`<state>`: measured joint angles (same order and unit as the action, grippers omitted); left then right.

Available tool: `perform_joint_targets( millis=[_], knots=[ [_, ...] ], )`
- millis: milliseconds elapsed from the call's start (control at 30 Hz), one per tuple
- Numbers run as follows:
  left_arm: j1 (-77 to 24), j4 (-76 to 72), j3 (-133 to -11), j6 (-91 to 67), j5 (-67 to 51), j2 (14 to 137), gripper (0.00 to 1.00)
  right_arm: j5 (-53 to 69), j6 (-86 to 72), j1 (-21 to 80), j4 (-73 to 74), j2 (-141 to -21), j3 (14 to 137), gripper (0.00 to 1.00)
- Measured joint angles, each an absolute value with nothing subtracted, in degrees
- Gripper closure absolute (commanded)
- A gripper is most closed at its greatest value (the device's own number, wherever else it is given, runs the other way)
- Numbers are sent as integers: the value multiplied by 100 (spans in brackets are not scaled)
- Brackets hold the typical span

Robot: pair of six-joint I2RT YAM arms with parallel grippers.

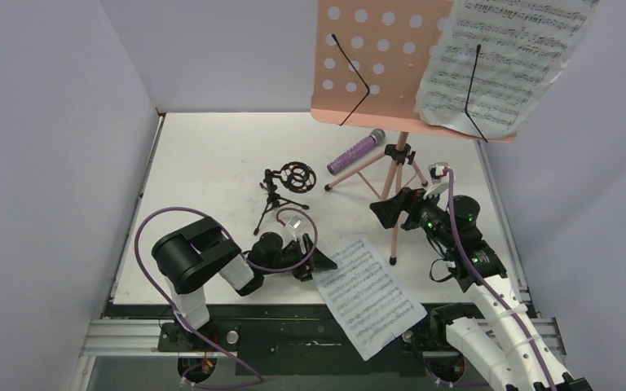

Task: Set up the instrument practice props

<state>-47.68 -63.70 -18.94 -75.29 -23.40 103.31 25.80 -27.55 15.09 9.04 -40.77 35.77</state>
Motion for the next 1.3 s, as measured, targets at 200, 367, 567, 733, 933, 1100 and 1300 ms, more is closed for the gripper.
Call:
perform_joint_targets(
  millis=[200,367,567,733,933,1100,1300],
  knots=[
    [-4825,-6449,-1955,-7592,-2318,10392,72,2571,-2749,1516,906,-4077,3579,8],
    [-4882,-6187,-2117,-7430,-2252,10263,91,2569,-2727,1542,906,-4077,3579,8],
    [-4899,-5653,-2331,-6989,-2196,9684,100,2569,-2707,1542,906,-4077,3579,9],
    [-4899,-5249,-2493,-6512,-2185,9168,100,2567,-2668,1542,910,-4071,3579,9],
    [-4899,-4493,-2558,-5693,-2154,8160,100,2567,-2622,1542,998,-3986,3579,10],
    [-4899,-3769,-2580,-5002,-2018,7030,100,2589,-2591,1544,1000,-3931,3579,10],
    [-4897,-3522,-2375,-4517,-1791,5695,100,2904,-2432,1549,937,-3854,3579,10]
  ],
)
